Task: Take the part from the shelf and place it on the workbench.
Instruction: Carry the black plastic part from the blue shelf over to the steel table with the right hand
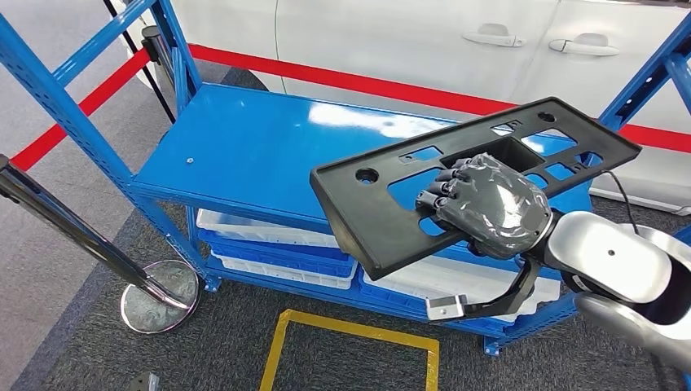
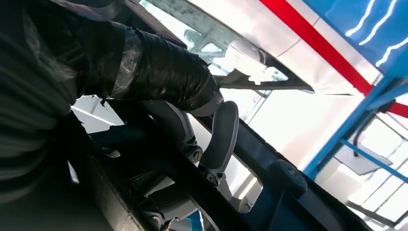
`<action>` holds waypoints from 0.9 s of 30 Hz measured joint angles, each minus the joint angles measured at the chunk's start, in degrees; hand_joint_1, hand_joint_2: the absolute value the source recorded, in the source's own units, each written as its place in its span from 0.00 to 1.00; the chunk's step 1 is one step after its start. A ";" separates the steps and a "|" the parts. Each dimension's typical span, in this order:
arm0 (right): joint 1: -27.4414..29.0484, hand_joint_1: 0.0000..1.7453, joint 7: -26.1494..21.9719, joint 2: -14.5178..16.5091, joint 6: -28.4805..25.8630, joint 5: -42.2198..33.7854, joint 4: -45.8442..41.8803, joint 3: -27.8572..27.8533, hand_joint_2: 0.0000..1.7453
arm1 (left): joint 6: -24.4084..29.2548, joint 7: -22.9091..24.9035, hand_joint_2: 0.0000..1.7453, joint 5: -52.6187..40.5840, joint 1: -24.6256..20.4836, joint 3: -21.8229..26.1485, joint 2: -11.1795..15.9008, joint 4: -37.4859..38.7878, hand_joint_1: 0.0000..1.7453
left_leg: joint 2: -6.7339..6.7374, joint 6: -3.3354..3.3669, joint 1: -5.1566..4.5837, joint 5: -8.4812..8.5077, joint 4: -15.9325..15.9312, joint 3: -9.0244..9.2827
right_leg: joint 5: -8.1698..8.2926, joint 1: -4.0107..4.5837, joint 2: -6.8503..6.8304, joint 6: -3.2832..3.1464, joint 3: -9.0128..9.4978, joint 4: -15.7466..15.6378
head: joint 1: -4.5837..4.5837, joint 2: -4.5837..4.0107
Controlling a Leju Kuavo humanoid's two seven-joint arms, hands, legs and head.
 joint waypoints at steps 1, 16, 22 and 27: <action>-0.08 1.00 -0.20 0.00 0.01 -0.10 0.00 0.05 1.00 | 0.05 0.04 1.00 -0.25 -0.06 0.12 0.00 0.05 0.00 | 0.00 0.00 0.00 0.00 0.00 0.00 | 0.00 0.00 0.00 0.00 0.00 0.00 | 0.00 0.00; -0.44 1.00 -0.68 -0.13 0.03 -0.80 0.00 0.28 1.00 | 0.50 -0.43 1.00 -3.66 -0.57 1.73 0.04 0.51 0.00 | 0.00 0.15 -0.09 -0.12 0.14 -0.01 | -0.01 -0.10 -0.01 0.10 0.03 -0.06 | -0.01 0.00; -0.43 1.00 -0.81 -0.48 -0.02 -1.14 0.00 0.32 1.00 | 0.34 -0.50 1.00 -3.66 -0.56 2.33 0.07 0.51 0.00 | 0.00 0.54 -0.25 -0.19 0.35 0.00 | 0.03 -0.27 0.00 0.58 0.14 -0.06 | -0.02 0.00; -0.73 1.00 -1.28 -0.88 -0.04 -1.16 0.01 0.32 1.00 | 0.20 -0.33 1.00 -3.64 -0.70 2.42 -0.09 0.54 0.00 | 0.38 1.37 0.42 0.72 -0.85 0.50 | -4.36 -0.41 -0.04 1.63 -2.05 5.74 | 0.21 0.00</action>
